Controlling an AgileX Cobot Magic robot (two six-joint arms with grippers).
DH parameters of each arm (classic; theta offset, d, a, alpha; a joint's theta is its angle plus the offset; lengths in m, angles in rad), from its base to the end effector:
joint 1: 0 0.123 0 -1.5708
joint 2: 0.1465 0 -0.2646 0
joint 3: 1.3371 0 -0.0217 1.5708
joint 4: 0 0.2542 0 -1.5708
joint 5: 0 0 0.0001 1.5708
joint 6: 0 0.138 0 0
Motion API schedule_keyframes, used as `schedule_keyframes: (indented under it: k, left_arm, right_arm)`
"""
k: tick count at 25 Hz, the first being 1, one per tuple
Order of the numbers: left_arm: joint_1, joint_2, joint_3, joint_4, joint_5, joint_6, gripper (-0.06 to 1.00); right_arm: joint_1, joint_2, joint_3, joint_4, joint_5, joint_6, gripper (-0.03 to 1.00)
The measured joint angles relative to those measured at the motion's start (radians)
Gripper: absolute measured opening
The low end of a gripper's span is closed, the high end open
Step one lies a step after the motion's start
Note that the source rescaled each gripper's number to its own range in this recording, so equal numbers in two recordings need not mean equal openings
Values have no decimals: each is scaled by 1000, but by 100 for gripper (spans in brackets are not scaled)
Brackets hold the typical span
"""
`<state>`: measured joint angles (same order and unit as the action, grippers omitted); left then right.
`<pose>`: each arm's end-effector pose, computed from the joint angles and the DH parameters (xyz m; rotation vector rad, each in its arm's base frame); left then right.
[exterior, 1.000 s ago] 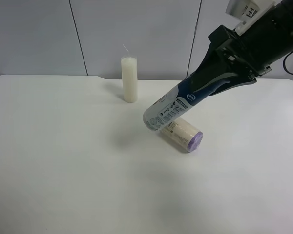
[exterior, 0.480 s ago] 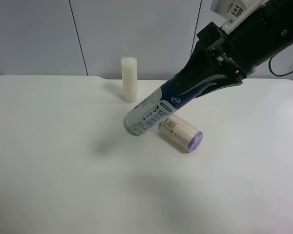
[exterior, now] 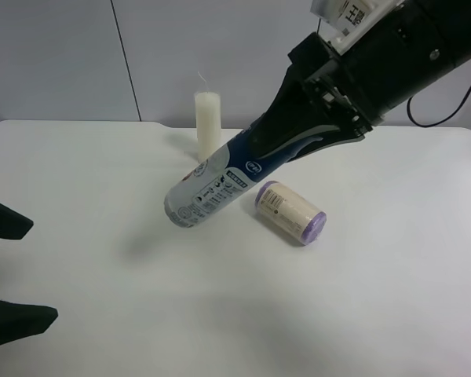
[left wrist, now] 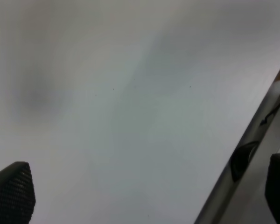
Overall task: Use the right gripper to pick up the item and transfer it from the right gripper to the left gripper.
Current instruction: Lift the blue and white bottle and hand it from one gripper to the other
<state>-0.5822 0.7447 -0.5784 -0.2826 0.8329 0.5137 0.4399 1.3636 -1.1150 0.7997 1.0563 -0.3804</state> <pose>0.1293 -0.1192 0.2252 1.1597 2.1830 -0.3691 0.2273 0.2023 0.2741 -0.6985 2.5359 1.0680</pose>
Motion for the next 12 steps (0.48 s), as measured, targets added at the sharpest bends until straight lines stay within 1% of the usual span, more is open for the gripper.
schedule_keyframes:
  k: [5, 9, 12]
  left_arm:
    - [-34, 83, -69, 32, -34, 10, 100]
    - [-78, 152, -139, 72, -37, 13, 100]
    - [-106, 204, -176, 87, -39, 15, 100]
  right_arm:
    - [28, 0, 0, 4, -15, 0, 0]
    - [59, 0, 0, 30, -19, -4, 0]
    - [63, 0, 0, 54, -20, -18, 0]
